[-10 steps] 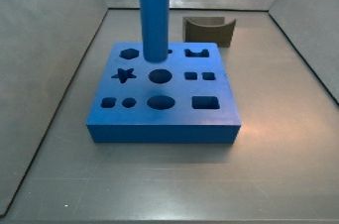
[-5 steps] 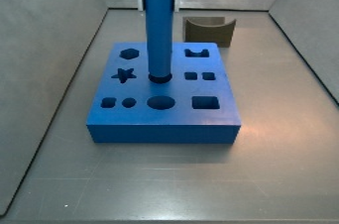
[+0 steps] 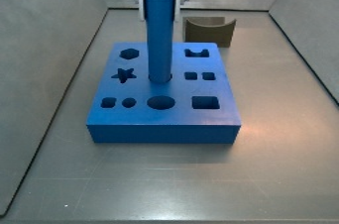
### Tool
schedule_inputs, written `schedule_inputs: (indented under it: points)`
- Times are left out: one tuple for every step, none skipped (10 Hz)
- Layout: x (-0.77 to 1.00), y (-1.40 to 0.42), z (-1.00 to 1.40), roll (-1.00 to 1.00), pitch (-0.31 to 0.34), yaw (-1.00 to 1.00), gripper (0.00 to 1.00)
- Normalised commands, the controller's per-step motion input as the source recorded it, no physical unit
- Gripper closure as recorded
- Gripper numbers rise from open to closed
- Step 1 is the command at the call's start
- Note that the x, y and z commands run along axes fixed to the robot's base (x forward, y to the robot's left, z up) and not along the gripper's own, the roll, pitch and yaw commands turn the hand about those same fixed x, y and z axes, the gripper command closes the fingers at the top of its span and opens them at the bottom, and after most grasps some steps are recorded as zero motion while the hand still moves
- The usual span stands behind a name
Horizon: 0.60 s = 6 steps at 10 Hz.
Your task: Insert the round object.
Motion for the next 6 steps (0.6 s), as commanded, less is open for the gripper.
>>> schedule_inputs:
  points:
    - [0.00,0.00,-0.24,-0.06,-0.129,0.00,1.00]
    - [0.01,0.00,-0.33,-0.07,-0.144,-0.03,1.00]
    - [0.07,0.00,-0.34,-0.07,-0.133,-0.04,1.00]
    - [0.05,0.01,-0.31,-0.04,-0.090,-0.01,1.00]
    - [0.03,0.02,-0.30,0.00,-0.056,0.00,1.00]
    - [0.00,0.03,-0.31,0.00,-0.047,0.00,1.00]
